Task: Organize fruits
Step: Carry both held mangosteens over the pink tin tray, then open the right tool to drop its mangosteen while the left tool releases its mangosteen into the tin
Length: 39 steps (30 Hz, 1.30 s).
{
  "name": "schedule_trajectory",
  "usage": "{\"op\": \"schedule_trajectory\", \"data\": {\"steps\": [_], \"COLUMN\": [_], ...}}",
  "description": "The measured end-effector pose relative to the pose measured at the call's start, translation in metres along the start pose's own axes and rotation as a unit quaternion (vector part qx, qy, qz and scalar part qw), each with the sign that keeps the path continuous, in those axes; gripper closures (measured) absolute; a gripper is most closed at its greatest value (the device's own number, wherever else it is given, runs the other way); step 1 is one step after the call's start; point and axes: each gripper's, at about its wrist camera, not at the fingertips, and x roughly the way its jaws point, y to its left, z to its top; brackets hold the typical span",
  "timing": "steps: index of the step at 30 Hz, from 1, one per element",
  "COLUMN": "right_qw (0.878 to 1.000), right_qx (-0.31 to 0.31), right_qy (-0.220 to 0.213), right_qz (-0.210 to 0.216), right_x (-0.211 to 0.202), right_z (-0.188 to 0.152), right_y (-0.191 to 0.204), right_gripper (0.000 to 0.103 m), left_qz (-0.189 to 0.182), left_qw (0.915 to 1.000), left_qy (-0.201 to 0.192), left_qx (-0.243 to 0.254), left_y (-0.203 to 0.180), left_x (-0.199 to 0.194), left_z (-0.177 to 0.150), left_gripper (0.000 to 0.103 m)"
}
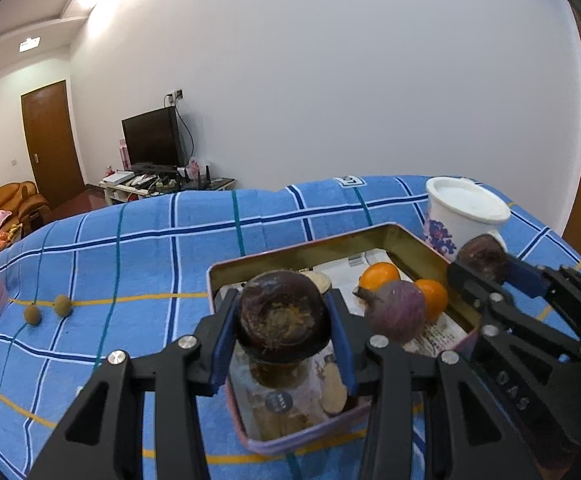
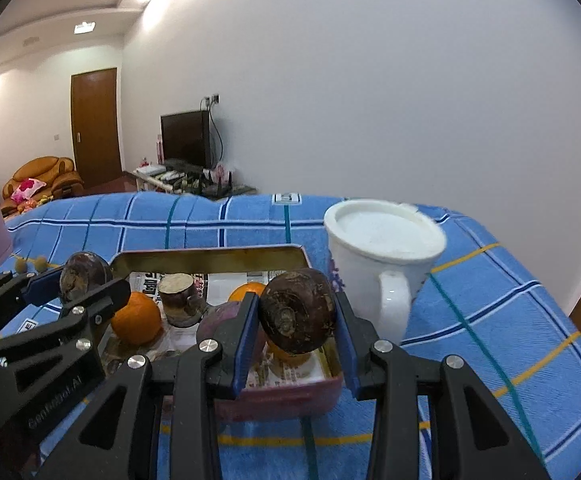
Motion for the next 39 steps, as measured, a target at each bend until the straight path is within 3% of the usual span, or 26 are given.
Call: {"op": "schedule_trajectory", "data": {"steps": [10,20,23,31,32,33,34,35,39], "right_qw": [0.999,0.998,0.997,0.996,0.996,0.995,0.993,0.993,0.993], "right_qx": [-0.006,-0.01,0.004,0.028,0.033,0.039,0.047,0.049,0.044], "right_qy": [0.044,0.041,0.043,0.032,0.032,0.032,0.03,0.026,-0.003], "right_qz": [0.024,0.047,0.064,0.077,0.081,0.089,0.102,0.107,0.106], "right_x": [0.028,0.029,0.03,0.023,0.022,0.023,0.022,0.02,0.007], "right_z": [0.006,0.006,0.006,0.004,0.004,0.004,0.004,0.003,0.002], "right_y": [0.006,0.007,0.003,-0.007,-0.009,-0.012,-0.013,-0.015,-0.012], "right_gripper": [0.064,0.064,0.064,0.059,0.05,0.031,0.025,0.024,0.024], "left_qz": [-0.005,0.002,0.015,0.022,0.018,0.01,0.011,0.023,0.063], "left_qw": [0.999,0.9977,0.9973,0.9977,0.9978,0.9979,0.998,0.9981,0.9959], "left_qy": [0.044,0.068,0.072,0.064,0.064,0.062,0.058,0.048,-0.015], "left_qx": [-0.008,0.005,-0.004,-0.001,0.003,0.013,0.021,0.032,0.063], "left_y": [0.004,-0.002,0.001,0.001,0.0,-0.003,-0.006,-0.011,-0.02], "left_x": [0.03,0.04,0.042,0.039,0.039,0.037,0.035,0.031,0.01], "left_z": [0.001,0.001,0.001,0.001,0.001,0.0,0.0,0.0,-0.001], "left_gripper": [0.058,0.057,0.042,0.037,0.03,0.018,0.013,0.005,0.001]}}
